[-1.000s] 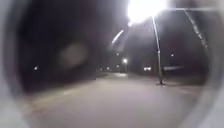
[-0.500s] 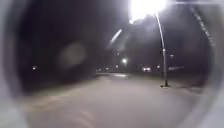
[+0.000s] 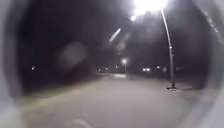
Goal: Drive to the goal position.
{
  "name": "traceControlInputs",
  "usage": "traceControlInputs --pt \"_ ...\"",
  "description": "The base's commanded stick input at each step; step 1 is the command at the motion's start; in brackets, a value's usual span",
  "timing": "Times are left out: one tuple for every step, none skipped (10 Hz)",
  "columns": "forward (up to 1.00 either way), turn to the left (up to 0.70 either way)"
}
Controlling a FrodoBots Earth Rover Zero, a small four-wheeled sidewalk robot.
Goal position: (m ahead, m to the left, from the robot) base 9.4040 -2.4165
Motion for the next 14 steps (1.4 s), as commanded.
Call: traceControlInputs --pt "1.00 0.00" --pt "1.00 0.00" --pt "1.00 -0.26" --pt "1.00 -0.40" --pt "1.00 -0.40" --pt "1.00 -0.40" --pt "1.00 -0.40" --pt "1.00 -0.37" --pt "1.00 -0.01" --pt "1.00 0.00" --pt "1.00 0.00" --pt "1.00 0.00" --pt "1.00 0.00" --pt "1.00 0.00"
